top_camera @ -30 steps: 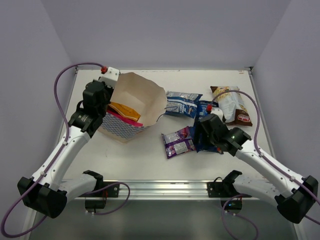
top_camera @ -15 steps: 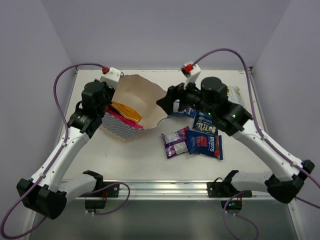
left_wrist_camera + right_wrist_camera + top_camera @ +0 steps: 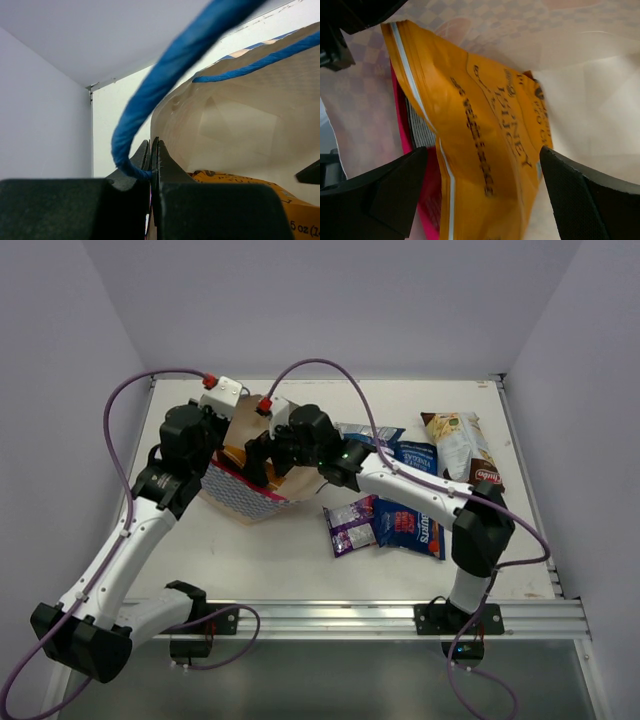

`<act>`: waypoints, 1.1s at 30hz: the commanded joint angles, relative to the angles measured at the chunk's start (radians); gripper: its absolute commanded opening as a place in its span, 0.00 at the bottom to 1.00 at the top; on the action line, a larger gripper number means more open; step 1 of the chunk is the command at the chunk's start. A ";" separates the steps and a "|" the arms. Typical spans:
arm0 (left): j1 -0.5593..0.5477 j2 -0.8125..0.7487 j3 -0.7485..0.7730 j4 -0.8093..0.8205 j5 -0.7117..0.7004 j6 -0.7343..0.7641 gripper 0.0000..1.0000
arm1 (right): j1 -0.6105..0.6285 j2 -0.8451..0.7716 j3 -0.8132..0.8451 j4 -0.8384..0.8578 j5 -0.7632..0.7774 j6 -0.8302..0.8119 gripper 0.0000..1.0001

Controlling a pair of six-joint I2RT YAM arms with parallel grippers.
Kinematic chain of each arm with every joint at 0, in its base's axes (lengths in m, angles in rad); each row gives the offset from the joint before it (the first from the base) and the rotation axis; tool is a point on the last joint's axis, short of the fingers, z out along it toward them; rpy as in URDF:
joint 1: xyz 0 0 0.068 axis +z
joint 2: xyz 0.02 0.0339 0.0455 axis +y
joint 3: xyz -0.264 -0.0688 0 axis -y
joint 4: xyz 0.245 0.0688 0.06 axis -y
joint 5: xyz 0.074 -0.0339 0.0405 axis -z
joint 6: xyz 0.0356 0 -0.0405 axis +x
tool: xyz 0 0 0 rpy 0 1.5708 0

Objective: Take the snacks out of the paper bag

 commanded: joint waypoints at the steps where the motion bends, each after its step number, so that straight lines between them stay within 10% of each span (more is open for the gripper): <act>1: 0.007 -0.036 0.051 0.058 0.022 -0.013 0.00 | 0.045 0.042 0.101 0.106 -0.027 0.006 0.95; 3: 0.007 -0.044 0.050 0.054 0.038 -0.021 0.00 | 0.048 0.085 0.108 0.140 -0.016 0.017 0.90; 7: 0.007 -0.058 0.047 0.045 0.029 -0.013 0.00 | 0.046 0.091 0.091 0.163 0.004 -0.004 0.30; 11: 0.007 -0.081 0.038 0.047 0.018 -0.009 0.00 | 0.045 0.006 0.017 0.163 0.067 -0.052 0.00; 18: 0.007 -0.121 -0.028 0.093 0.016 0.007 0.00 | 0.036 -0.231 -0.130 0.140 0.170 -0.127 0.00; 33: 0.007 -0.147 -0.091 0.119 0.036 0.021 0.00 | 0.017 -0.554 0.092 -0.023 0.276 -0.279 0.00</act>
